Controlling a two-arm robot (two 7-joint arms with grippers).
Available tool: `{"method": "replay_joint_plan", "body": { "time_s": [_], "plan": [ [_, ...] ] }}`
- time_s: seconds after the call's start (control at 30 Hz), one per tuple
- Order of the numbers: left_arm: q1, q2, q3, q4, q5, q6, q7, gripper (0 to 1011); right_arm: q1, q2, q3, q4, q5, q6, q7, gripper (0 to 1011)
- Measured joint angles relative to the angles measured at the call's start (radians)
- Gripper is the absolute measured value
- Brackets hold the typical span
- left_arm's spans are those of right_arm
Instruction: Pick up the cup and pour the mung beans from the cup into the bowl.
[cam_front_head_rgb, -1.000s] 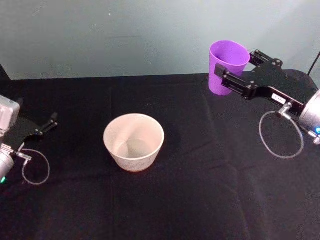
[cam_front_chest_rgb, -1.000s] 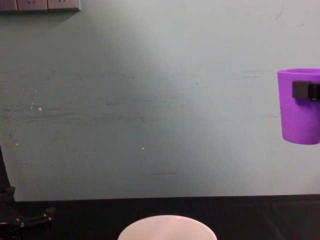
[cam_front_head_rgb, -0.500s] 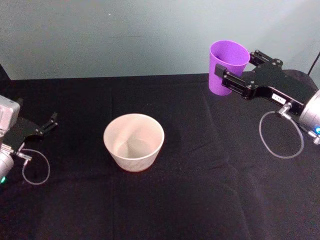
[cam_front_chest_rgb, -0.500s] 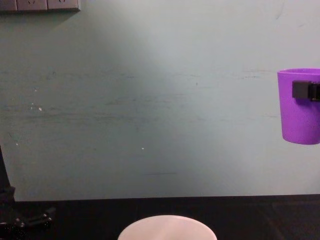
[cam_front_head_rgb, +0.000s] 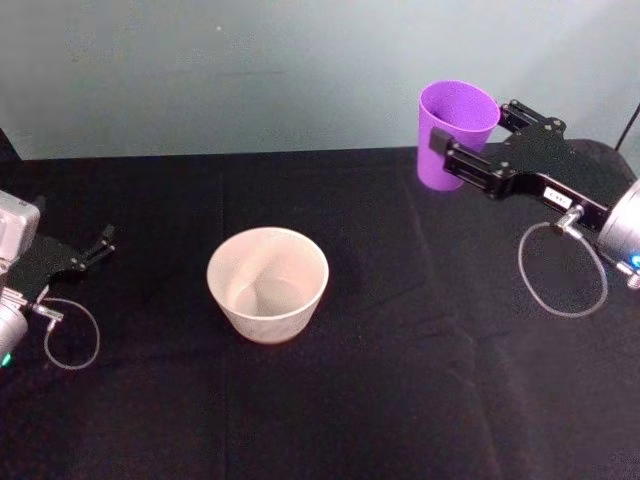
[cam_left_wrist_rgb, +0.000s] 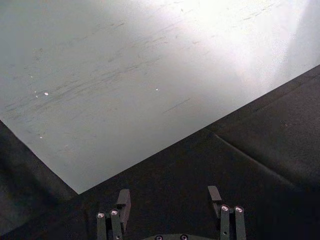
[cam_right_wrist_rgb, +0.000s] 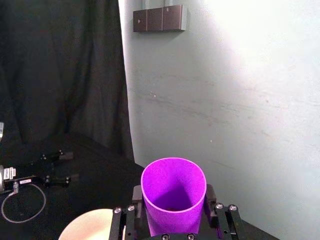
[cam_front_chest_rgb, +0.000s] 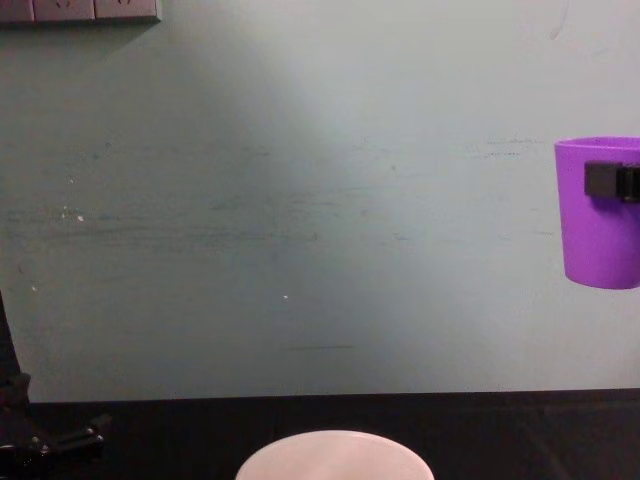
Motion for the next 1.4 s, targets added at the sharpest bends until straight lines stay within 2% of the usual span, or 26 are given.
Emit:
{"method": "replay_joint_plan", "body": {
  "time_s": [1.4],
  "plan": [
    [0.0,0.0,0.0,0.0,0.0,0.0,0.0,1000,0.0,0.0,0.0,0.0,0.0,0.0,0.0,720]
  ]
}}
